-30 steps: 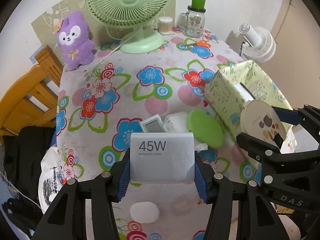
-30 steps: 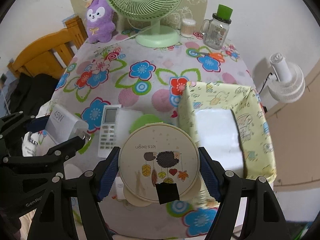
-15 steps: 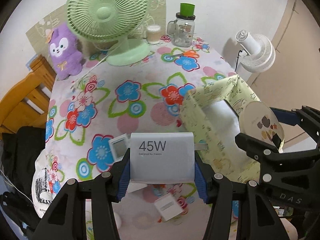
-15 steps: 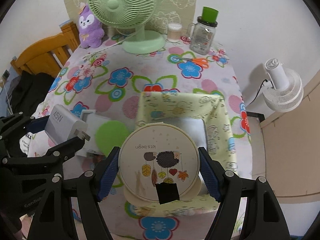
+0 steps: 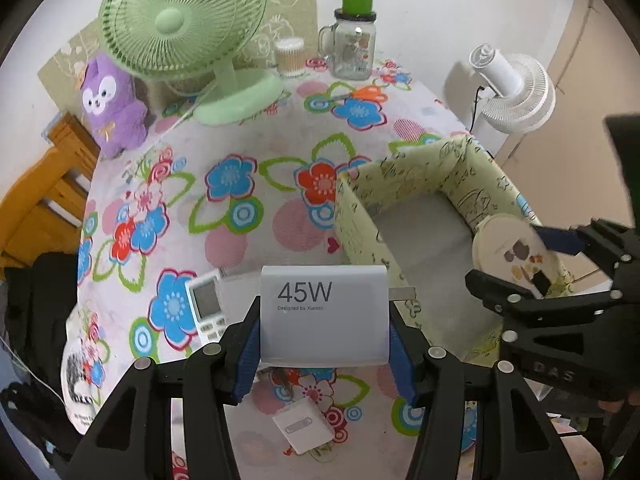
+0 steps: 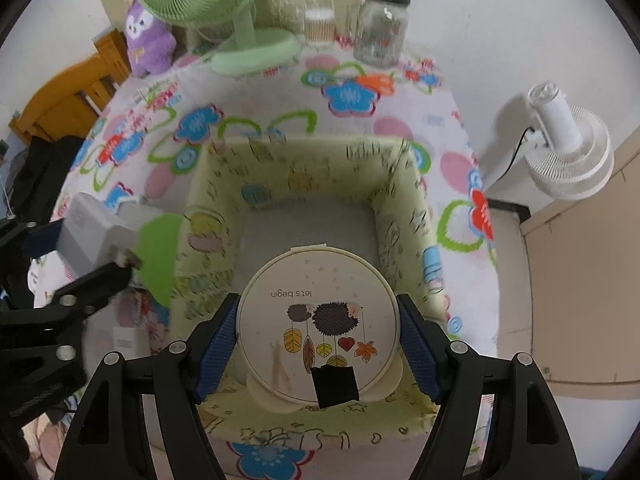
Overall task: Organize rigid objects
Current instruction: 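Carry the coaster with the right gripper into the fabric box and release, then lower the wall charger with the left gripper into the fabric box and release, then withdraw both tools from the fabric box and lift away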
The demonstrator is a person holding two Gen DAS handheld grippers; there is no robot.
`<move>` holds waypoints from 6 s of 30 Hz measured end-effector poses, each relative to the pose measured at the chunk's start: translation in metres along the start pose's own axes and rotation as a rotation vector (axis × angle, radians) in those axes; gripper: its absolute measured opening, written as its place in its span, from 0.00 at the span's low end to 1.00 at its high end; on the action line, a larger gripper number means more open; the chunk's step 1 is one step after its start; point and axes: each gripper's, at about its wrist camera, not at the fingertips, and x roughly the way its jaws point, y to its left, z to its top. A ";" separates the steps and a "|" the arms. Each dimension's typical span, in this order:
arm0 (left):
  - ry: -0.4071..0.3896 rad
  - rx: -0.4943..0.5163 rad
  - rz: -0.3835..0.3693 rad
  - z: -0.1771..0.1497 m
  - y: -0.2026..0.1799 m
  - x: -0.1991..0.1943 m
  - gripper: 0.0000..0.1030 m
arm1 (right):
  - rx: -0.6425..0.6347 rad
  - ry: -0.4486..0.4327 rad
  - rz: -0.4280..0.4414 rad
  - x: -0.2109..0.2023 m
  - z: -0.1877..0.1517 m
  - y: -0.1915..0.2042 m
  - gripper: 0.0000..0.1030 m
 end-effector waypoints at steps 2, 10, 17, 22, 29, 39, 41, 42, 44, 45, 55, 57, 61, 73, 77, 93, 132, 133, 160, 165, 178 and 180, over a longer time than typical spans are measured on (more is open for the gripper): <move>0.012 -0.007 0.005 -0.002 0.002 0.003 0.55 | 0.009 0.026 0.012 0.011 -0.003 0.000 0.75; 0.041 -0.017 0.011 -0.010 0.010 0.012 0.55 | -0.013 0.050 -0.021 0.041 -0.012 0.009 0.75; 0.051 -0.001 -0.016 -0.012 0.008 0.019 0.55 | -0.012 0.043 -0.024 0.042 -0.009 0.009 0.75; 0.040 0.009 -0.030 -0.010 0.005 0.018 0.55 | -0.008 0.063 -0.018 0.043 -0.010 0.012 0.77; 0.041 0.007 -0.042 -0.010 0.006 0.015 0.55 | 0.008 0.098 0.010 0.043 -0.014 0.016 0.92; -0.003 0.013 -0.044 0.006 -0.004 -0.003 0.55 | 0.029 0.052 0.006 0.007 -0.012 0.002 0.92; -0.016 0.013 -0.054 0.011 -0.010 -0.006 0.55 | 0.035 0.039 0.001 0.000 -0.009 -0.006 0.92; -0.023 0.014 -0.064 0.015 -0.014 -0.007 0.55 | 0.039 0.033 -0.001 -0.004 -0.008 -0.011 0.92; -0.031 0.020 -0.070 0.019 -0.022 -0.008 0.55 | 0.047 0.021 -0.006 -0.010 -0.007 -0.021 0.93; -0.034 0.026 -0.072 0.022 -0.027 -0.007 0.55 | 0.051 0.016 -0.009 -0.012 -0.007 -0.026 0.93; -0.010 0.053 -0.115 0.039 -0.071 0.013 0.55 | 0.086 0.021 -0.043 -0.011 -0.012 -0.075 0.92; -0.001 0.060 -0.122 0.042 -0.077 0.019 0.55 | 0.102 0.024 -0.047 -0.010 -0.012 -0.084 0.93; 0.029 0.072 -0.116 0.046 -0.087 0.036 0.55 | 0.138 0.036 -0.045 -0.003 -0.013 -0.098 0.93; 0.102 0.064 -0.100 0.053 -0.100 0.078 0.55 | 0.132 0.076 -0.032 0.016 -0.010 -0.107 0.93; 0.093 0.093 -0.052 0.055 -0.103 0.083 0.55 | 0.134 0.089 -0.022 0.019 -0.010 -0.106 0.93; 0.075 0.096 -0.068 0.059 -0.096 0.077 0.79 | 0.163 0.091 -0.024 0.015 -0.014 -0.104 0.93; -0.046 -0.051 -0.024 -0.011 0.067 -0.041 0.92 | 0.128 -0.113 -0.013 -0.058 -0.004 0.032 0.93; -0.048 -0.048 -0.021 -0.013 0.070 -0.041 0.92 | 0.129 -0.113 -0.010 -0.058 -0.004 0.037 0.93; -0.142 0.027 -0.102 -0.057 0.146 -0.081 0.92 | 0.169 -0.218 -0.081 -0.094 -0.023 0.149 0.92; -0.147 0.005 -0.114 -0.057 0.156 -0.088 0.92 | 0.159 -0.242 -0.093 -0.105 -0.019 0.159 0.92; -0.121 0.009 -0.069 -0.070 0.168 -0.077 0.92 | 0.142 -0.204 -0.068 -0.090 -0.023 0.178 0.92; -0.113 0.011 -0.071 -0.072 0.169 -0.072 0.92 | 0.139 -0.199 -0.069 -0.086 -0.026 0.180 0.92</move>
